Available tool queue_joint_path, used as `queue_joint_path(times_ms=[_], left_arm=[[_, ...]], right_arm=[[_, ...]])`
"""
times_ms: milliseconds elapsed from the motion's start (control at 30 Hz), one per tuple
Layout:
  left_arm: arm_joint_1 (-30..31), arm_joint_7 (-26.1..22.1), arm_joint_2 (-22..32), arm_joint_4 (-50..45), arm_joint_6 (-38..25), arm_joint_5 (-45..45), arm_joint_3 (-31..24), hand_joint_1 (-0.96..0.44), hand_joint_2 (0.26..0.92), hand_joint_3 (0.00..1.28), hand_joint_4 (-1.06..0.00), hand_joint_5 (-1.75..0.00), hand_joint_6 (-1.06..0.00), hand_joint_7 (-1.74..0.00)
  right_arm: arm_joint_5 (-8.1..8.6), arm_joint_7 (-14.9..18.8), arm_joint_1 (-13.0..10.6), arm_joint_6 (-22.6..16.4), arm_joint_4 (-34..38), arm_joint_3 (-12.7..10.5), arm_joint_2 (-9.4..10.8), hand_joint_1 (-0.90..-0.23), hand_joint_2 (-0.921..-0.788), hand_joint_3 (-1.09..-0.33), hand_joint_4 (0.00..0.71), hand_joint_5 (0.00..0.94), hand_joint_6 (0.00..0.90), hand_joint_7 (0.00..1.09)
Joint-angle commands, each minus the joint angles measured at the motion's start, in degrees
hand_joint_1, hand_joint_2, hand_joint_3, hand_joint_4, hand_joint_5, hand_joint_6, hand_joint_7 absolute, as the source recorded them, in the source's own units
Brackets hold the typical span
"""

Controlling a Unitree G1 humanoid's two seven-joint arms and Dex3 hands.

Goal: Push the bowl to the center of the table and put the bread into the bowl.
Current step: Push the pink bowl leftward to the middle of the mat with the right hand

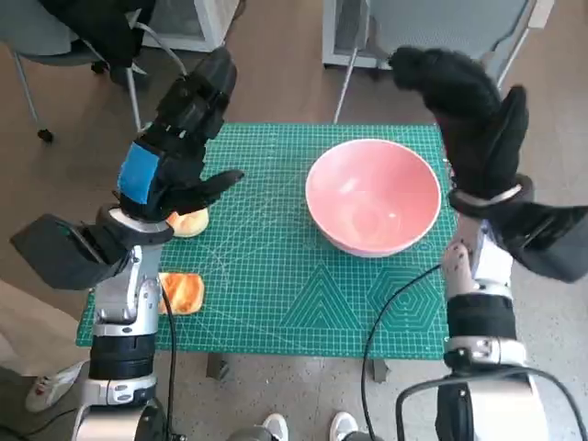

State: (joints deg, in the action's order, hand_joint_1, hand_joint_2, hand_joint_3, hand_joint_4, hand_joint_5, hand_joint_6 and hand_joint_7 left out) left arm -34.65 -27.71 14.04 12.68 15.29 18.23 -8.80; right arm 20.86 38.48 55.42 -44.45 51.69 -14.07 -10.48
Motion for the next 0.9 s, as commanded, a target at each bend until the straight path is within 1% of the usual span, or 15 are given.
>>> queue_joint_path(times_ms=[33,100,200,300,433,567,767,833,900], left_arm=[[-0.2,-0.2,0.4,-0.1,0.3,-0.1,-0.2,-0.63,0.921,0.13,-0.04,0.00,-0.20,-0.12],[-0.2,-0.3,0.4,0.1,0.4,0.0,-0.2,-0.63,0.921,0.13,-0.04,0.00,-0.20,-0.12],[-0.2,-0.2,0.3,0.0,0.4,-0.1,-0.2,-0.63,0.921,0.13,-0.04,0.00,-0.20,-0.12],[-0.1,0.0,0.1,-0.2,0.4,-0.2,-0.1,-0.63,0.921,0.13,-0.04,0.00,-0.20,-0.12],[-0.1,-0.1,0.1,0.0,0.5,-0.1,-0.1,-0.63,0.921,0.13,-0.04,0.00,-0.20,-0.12],[-0.1,-0.1,0.1,0.0,0.6,-0.2,-0.2,-0.63,0.921,0.13,-0.04,0.00,-0.20,-0.12],[-0.1,-0.2,0.1,0.1,0.5,0.0,-0.3,-0.63,0.921,0.13,-0.04,0.00,-0.20,-0.12],[-0.1,-0.2,0.1,0.2,0.6,0.0,-0.3,-0.63,0.921,0.13,-0.04,0.00,-0.20,-0.12],[0.0,-0.3,0.2,0.3,0.7,0.1,-0.3,-0.63,0.921,0.13,-0.04,0.00,-0.20,-0.12]], right_arm=[[-2.14,-2.9,1.7,-0.4,6.2,-1.2,-2.5,-0.703,-0.921,-0.802,0.058,0.000,-0.001,0.29],[-3.15,-4.5,2.6,-0.1,9.2,-1.6,-3.6,-0.701,-0.921,-0.810,0.051,0.000,-0.001,0.28],[-4.19,-6.3,3.5,0.3,12.4,-2.0,-4.7,-0.693,-0.921,-0.829,0.038,0.000,-0.001,0.26],[-5.71,-9.3,4.3,2.3,16.0,-2.1,-6.0,-0.693,-0.921,-0.836,0.035,0.010,0.015,0.23],[-7.61,-12.7,4.7,4.9,19.2,-1.8,-7.1,-0.677,-0.921,-0.852,0.032,0.011,0.012,0.22],[-9.06,-15.8,4.5,8.4,21.3,-1.7,-7.6,-0.671,-0.921,-0.865,0.025,0.006,0.002,0.21],[-10.73,-18.9,3.7,13.3,22.8,-1.7,-7.7,-0.666,-0.921,-0.869,0.010,0.001,-0.001,0.19],[-11.46,-19.9,3.4,14.8,23.1,-1.6,-7.7,-0.654,-0.921,-0.876,0.005,0.000,-0.001,0.19],[-12.18,-21.0,3.1,16.3,23.4,-1.4,-7.7,-0.640,-0.921,-0.899,0.002,0.000,-0.001,0.18]])
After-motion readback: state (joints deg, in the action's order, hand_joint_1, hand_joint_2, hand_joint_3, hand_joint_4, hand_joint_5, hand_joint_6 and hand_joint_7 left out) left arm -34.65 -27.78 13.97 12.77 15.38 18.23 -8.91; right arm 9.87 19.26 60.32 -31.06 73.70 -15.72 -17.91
